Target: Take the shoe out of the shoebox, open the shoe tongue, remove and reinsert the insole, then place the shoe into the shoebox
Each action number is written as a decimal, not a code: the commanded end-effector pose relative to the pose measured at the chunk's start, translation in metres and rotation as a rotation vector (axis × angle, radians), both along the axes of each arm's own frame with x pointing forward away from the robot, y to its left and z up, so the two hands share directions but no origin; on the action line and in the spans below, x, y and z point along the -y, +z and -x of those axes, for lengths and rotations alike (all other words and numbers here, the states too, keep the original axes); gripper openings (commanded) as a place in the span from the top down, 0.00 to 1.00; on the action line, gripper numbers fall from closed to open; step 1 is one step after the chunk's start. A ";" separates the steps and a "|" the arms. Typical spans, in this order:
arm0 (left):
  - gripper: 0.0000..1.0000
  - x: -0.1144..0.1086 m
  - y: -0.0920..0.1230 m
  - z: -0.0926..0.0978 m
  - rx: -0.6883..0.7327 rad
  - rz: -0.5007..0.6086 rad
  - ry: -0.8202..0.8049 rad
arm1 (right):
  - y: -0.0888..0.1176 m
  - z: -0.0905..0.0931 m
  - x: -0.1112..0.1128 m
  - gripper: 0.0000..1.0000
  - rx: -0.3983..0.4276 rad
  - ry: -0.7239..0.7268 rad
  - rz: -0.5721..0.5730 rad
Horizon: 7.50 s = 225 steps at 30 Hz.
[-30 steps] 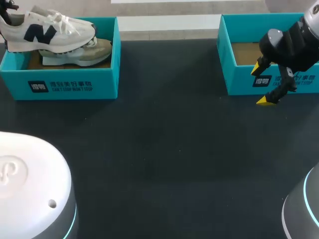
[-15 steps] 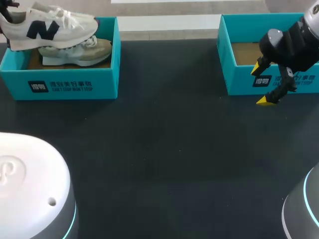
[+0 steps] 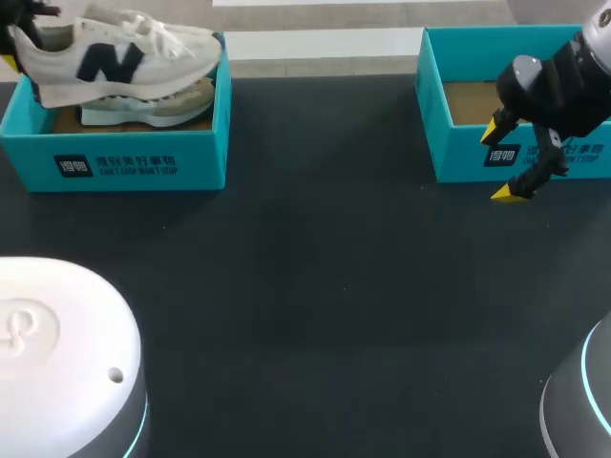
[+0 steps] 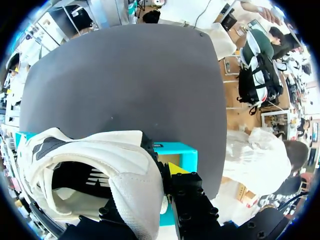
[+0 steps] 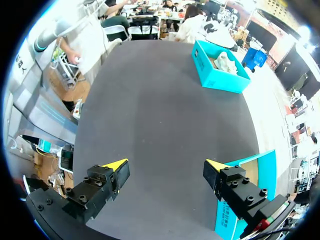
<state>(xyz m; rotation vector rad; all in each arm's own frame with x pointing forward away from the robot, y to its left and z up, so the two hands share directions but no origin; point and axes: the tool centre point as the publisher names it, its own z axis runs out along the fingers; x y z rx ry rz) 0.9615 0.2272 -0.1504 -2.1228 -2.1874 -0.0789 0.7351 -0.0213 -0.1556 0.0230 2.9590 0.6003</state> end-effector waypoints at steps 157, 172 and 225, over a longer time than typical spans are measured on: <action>0.53 0.336 -0.226 0.244 0.021 -0.093 -0.030 | 0.000 -0.002 -0.002 0.00 -0.004 0.000 0.003; 0.00 0.332 -0.185 0.246 0.038 0.218 0.103 | 0.000 -0.002 -0.002 0.00 -0.004 0.000 0.003; 0.00 0.263 -0.167 0.239 -0.421 0.984 1.254 | 0.000 -0.002 -0.002 0.00 -0.004 0.000 0.003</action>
